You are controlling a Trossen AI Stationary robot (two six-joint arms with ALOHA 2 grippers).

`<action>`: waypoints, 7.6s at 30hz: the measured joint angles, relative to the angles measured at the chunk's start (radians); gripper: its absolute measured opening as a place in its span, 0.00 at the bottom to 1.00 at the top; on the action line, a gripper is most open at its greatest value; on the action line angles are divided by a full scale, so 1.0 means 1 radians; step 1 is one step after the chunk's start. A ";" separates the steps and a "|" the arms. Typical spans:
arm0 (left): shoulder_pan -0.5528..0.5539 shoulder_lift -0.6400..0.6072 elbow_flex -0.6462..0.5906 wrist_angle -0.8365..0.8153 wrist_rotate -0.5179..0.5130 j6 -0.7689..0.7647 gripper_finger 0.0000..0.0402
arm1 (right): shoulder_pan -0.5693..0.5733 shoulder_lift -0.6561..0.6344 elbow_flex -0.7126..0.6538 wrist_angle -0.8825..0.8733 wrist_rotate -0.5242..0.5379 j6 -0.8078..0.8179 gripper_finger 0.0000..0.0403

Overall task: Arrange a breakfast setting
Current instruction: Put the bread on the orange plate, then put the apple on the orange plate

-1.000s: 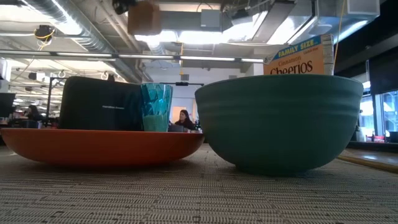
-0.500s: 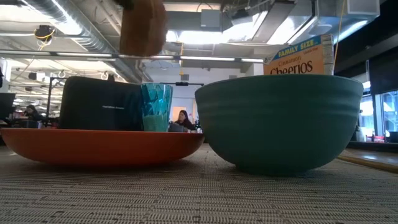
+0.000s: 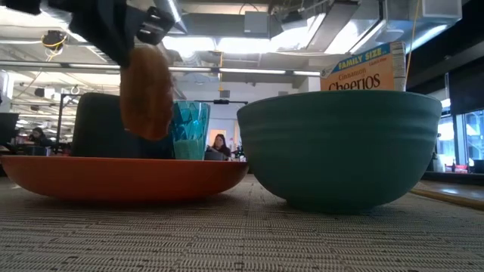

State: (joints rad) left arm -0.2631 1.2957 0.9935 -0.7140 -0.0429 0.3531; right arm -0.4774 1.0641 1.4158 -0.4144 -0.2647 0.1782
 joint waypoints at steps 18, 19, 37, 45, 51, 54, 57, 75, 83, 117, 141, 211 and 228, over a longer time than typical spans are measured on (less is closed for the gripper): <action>-0.016 0.000 -0.086 0.072 -0.042 0.024 0.14 | 0.000 0.000 0.000 0.001 -0.045 0.001 0.22; -0.016 0.000 -0.086 0.072 -0.042 0.024 0.16 | 0.000 0.000 0.000 0.001 -0.059 0.006 0.22; 0.066 -0.001 -0.057 0.102 -0.158 -0.191 0.31 | 0.059 -0.018 0.012 -0.029 -0.024 0.174 0.22; 0.204 -0.008 0.053 0.134 -0.207 -0.344 0.31 | 0.395 0.005 0.056 -0.411 0.297 0.312 0.22; 0.308 -0.008 0.117 0.347 -0.209 -0.352 0.31 | 0.595 0.030 0.056 -0.685 0.426 0.660 0.22; 0.361 -0.008 0.118 0.485 -0.205 -0.436 0.31 | 0.722 0.067 0.055 -0.806 0.404 0.785 0.24; 0.416 -0.008 0.118 0.555 -0.164 -0.476 0.31 | 0.860 0.118 0.053 -0.905 0.432 0.964 0.31; 0.552 -0.008 0.117 0.600 -0.065 -0.405 0.31 | 1.300 0.307 -0.280 -0.580 0.116 2.076 0.78; 0.558 -0.008 0.117 0.595 -0.040 -0.388 0.31 | 1.371 0.330 -0.363 -0.537 0.071 2.103 0.78; 0.550 -0.008 0.116 0.541 -0.040 -0.367 0.31 | 1.415 0.621 -0.362 -0.469 0.003 1.964 0.78; 0.534 -0.008 0.116 0.527 0.037 -0.371 0.31 | 1.414 0.487 -0.268 -0.745 0.199 1.973 0.62; 0.281 0.001 0.116 1.134 -0.043 0.517 0.31 | 0.594 0.262 -0.134 0.580 0.921 1.336 0.63; 0.289 0.048 0.116 1.228 -0.030 0.700 0.31 | 0.595 0.262 -0.134 0.598 0.908 1.336 0.63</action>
State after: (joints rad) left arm 0.0261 1.3434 1.1099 0.5143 -0.0725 1.0533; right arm 0.1173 1.3266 1.2819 0.1837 0.6430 1.5143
